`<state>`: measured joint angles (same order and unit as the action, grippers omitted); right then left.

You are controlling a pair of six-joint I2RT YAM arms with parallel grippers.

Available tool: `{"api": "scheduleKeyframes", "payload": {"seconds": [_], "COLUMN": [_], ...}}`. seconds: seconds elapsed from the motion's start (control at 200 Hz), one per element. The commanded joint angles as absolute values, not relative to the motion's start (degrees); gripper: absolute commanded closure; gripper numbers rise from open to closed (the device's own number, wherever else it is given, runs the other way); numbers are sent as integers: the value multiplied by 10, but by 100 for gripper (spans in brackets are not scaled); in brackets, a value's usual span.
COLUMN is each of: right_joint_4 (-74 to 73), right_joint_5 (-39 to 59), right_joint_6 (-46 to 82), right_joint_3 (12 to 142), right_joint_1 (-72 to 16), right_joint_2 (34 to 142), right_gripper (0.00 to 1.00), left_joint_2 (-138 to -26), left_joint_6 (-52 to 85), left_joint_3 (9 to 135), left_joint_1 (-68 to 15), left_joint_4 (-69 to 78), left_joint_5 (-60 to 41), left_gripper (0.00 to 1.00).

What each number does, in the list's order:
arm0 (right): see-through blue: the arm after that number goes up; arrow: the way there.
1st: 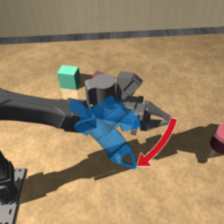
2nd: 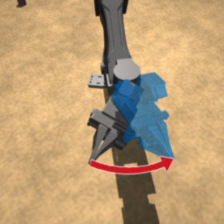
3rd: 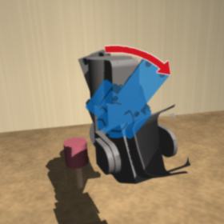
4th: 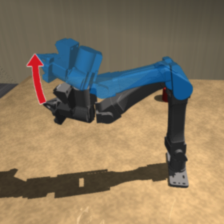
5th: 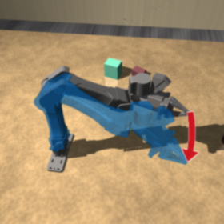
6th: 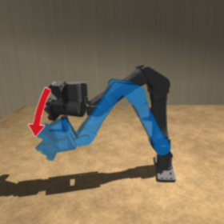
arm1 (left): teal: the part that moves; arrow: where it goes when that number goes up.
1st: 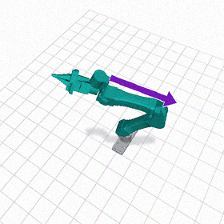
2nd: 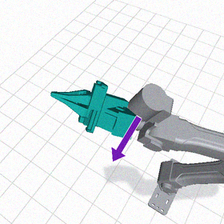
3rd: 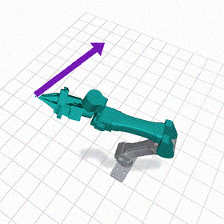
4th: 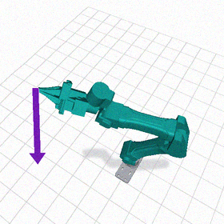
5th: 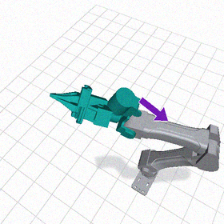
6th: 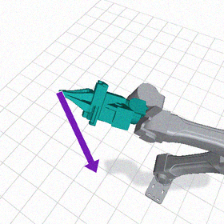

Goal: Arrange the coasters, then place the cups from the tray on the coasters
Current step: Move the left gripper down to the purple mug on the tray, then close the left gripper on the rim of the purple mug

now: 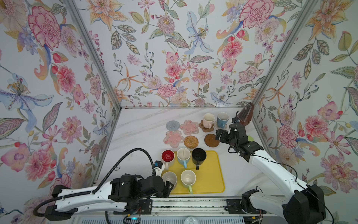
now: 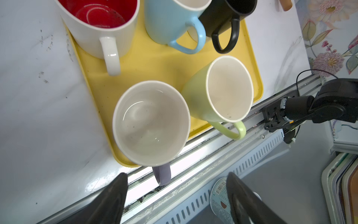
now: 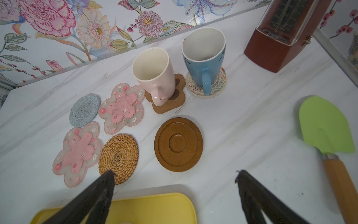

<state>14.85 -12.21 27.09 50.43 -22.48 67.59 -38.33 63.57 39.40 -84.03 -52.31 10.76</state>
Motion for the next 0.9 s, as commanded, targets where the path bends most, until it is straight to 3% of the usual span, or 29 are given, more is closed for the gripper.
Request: {"api": "scheduleKeyframes", "payload": {"seconds": [0.0,0.455,0.896], "right_joint_4": [147,136,134], "right_joint_5": [-119,-111,-110], "right_joint_6": [278,280,280], "right_joint_3": [498,487,477], "right_joint_1": [-229,-229,-229], "right_joint_2": [667,666,661], "right_gripper": [1,1,1], "left_joint_2": [-402,-492,-530], "left_joint_6": [693,681,682], "left_joint_3": [383,362,343], "left_joint_1": [-874,-887,-885], "left_joint_4": [-566,-505,-474], "left_joint_5": [137,121,124], "left_gripper": [19,36,40]}}
